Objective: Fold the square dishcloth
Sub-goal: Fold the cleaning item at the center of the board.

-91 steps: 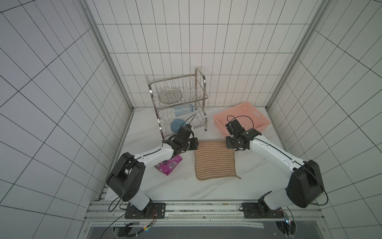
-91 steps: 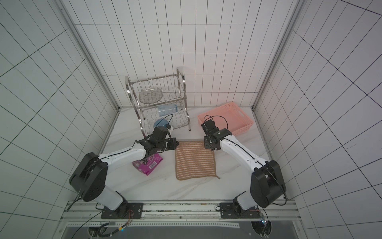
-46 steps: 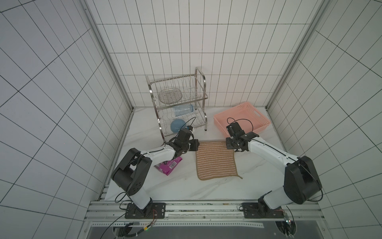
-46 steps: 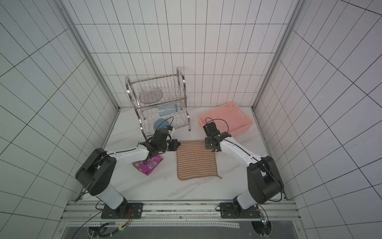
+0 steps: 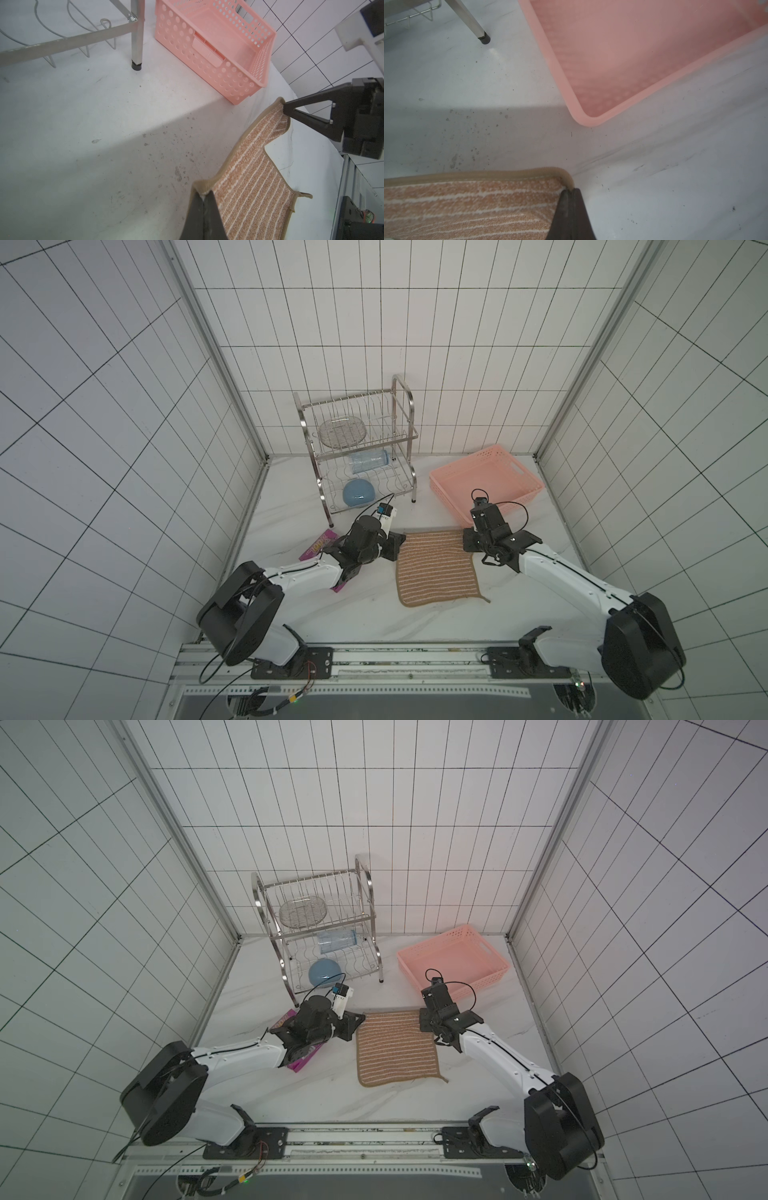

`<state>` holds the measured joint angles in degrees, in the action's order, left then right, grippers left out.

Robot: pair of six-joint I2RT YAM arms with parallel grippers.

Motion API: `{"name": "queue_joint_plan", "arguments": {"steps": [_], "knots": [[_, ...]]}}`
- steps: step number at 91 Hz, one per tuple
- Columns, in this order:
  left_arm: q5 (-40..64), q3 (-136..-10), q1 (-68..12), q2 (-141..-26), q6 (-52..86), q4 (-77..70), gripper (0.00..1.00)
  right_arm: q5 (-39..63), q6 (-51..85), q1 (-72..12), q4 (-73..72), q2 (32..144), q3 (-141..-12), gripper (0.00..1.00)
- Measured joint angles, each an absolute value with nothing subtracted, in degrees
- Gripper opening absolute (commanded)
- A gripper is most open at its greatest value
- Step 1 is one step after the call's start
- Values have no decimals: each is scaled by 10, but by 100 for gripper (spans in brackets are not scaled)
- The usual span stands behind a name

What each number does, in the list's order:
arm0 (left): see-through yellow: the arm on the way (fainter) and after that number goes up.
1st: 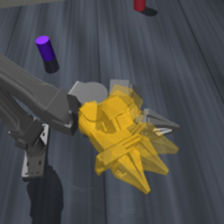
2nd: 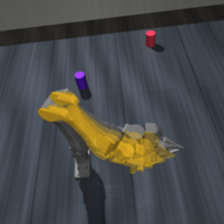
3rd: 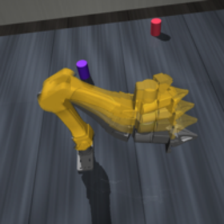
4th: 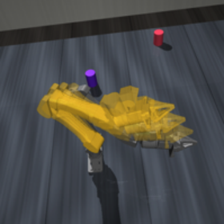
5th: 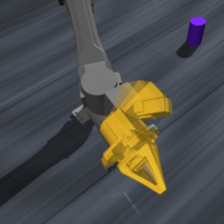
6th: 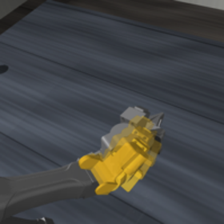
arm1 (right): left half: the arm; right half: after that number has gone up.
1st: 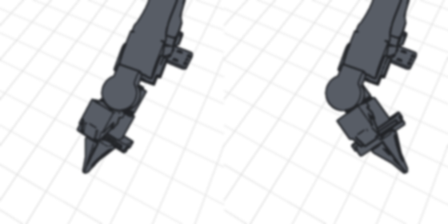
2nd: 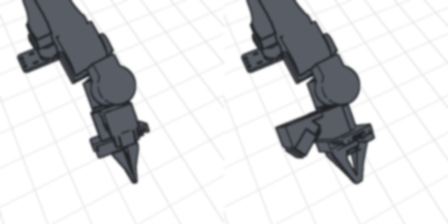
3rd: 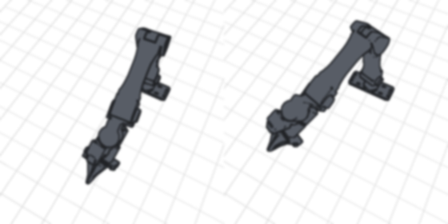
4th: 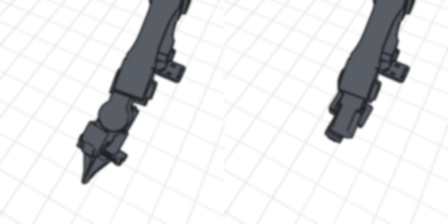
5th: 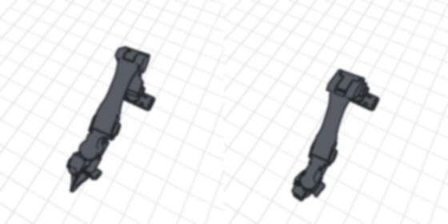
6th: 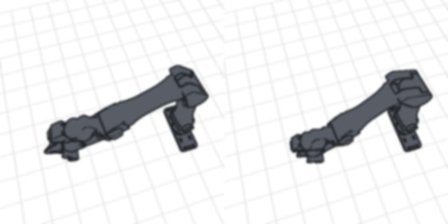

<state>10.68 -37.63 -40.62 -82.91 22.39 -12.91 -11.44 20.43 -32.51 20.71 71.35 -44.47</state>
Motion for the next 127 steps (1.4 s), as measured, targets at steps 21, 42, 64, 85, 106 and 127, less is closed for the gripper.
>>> {"name": "queue_joint_plan", "arguments": {"steps": [21,42,64,85,106,127], "knots": [[88,-332,-443,-776,211,-143,0,-107,216,-326,201,644,-403,0],[86,-327,-452,-754,208,-144,0,-89,233,-326,221,598,-391,0],[91,-291,-473,-726,211,-138,0,-60,251,-336,268,552,-366,0],[97,-274,-494,-701,214,-125,0,-45,277,-350,308,506,-330,1],[119,-260,-507,-705,228,-104,5,-35,304,-361,327,496,-300,19],[153,-256,-528,-735,229,-91,27,-35,327,-361,347,492,-301,31]]}}
